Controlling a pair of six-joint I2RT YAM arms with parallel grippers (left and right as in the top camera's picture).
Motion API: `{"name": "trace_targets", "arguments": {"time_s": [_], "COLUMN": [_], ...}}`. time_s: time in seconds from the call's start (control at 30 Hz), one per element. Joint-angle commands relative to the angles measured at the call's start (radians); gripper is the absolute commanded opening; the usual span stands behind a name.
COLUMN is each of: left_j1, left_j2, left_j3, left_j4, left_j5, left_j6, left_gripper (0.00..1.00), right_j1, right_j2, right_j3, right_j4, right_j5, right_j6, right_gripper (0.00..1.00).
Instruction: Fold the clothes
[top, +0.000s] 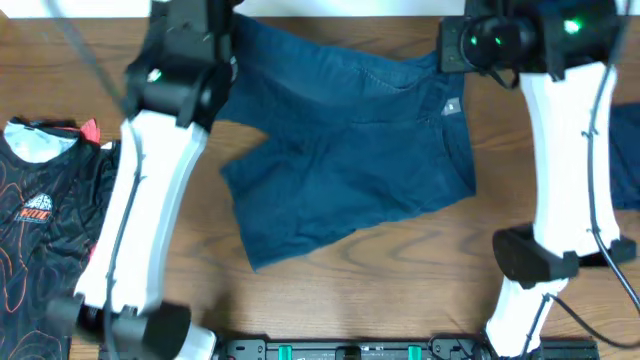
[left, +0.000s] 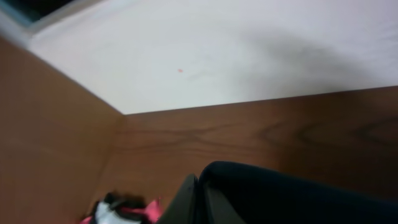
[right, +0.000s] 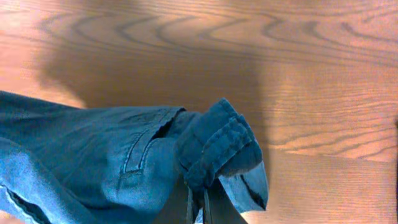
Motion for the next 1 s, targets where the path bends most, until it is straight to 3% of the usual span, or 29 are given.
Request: {"name": "trace_targets", "arguments": {"time_s": [0.0, 0.17, 0.37, 0.67, 0.97], "left_j1": [0.012, 0.017, 0.023, 0.024, 0.023], "left_j2": [0.077, 0.157, 0.201, 0.203, 0.202], "left_j3": [0.014, 0.014, 0.014, 0.007, -0.003], "left_j4": [0.061, 0.158, 0.161, -0.025, -0.182], "left_j5": [0.005, 0.034, 0.086, 0.306, 0.388], "left_j6": [-0.012, -0.012, -0.043, -0.075, -0.19], "left_gripper": [0.06, 0.06, 0.06, 0.06, 0.06], "right_j1": [-0.039, -0.092, -0.149, -0.221, -0.227], "right_j2": [0.042, 0.101, 0.143, 0.218, 0.278], "right_j3": [0.002, 0.002, 0.002, 0.002, -0.017], "right_j4": [0.029, 0.086, 0.108, -0.012, -0.097], "right_j5": [0.048, 0.044, 0.044, -0.059, -0.119], "right_j6": [0.033, 0.053, 0.033, 0.021, 0.009], "right_gripper": [0.01, 0.01, 0.02, 0.02, 0.02]}}
